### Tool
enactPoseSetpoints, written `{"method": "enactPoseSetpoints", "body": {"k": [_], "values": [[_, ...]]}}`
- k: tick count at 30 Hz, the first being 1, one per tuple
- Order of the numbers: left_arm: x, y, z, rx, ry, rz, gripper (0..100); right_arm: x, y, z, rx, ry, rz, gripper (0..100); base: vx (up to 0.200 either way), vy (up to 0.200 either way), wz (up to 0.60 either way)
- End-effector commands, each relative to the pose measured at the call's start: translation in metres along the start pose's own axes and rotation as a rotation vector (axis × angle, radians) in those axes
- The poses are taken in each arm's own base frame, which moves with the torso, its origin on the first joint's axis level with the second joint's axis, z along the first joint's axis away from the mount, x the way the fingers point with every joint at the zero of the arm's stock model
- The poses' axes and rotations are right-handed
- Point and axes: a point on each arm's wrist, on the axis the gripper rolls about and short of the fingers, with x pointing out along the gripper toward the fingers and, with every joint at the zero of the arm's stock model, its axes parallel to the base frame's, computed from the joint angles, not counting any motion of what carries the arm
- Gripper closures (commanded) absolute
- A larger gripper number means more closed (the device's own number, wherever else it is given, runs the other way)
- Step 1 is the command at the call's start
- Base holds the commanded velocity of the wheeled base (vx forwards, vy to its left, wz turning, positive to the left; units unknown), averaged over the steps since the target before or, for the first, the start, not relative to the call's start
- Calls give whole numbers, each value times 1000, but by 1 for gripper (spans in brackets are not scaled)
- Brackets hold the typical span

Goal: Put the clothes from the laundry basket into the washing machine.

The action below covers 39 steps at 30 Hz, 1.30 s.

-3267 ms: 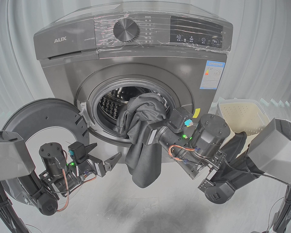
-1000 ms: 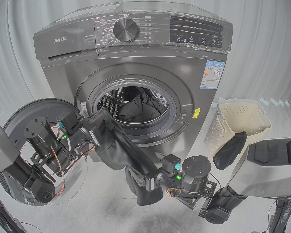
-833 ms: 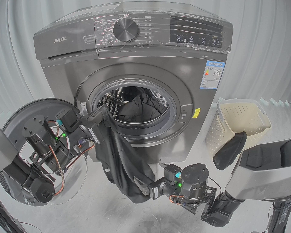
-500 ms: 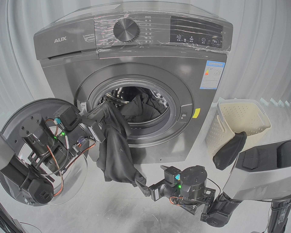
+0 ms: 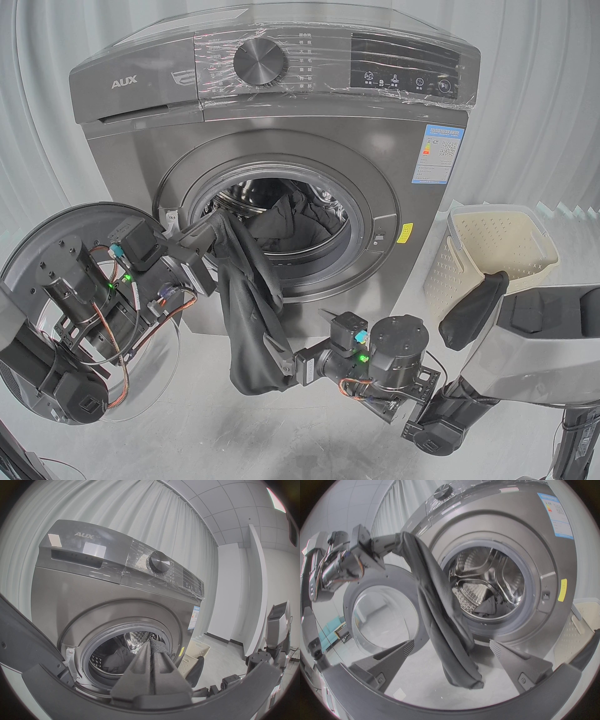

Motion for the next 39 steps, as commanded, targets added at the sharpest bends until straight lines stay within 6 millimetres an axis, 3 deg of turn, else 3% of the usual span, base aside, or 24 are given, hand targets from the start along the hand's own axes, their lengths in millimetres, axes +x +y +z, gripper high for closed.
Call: {"method": "enactPoseSetpoints", "body": {"k": [1,18,30,39], "values": [[-1,-2,-1,-1,5,-5,100,7,3,17,12,-68,18,0,0,0,0],[-1,-2,-1,-2,5,-6,100,16,42,40,53,-199,203,0,0,0,0],[-1,-2,-2,-4,9,-6,100,21,41,39,138,-150,202,0,0,0,0],[-1,-2,-2,-2,8,-6,100,45,29,32,139,-158,171,0,0,0,0]]}}
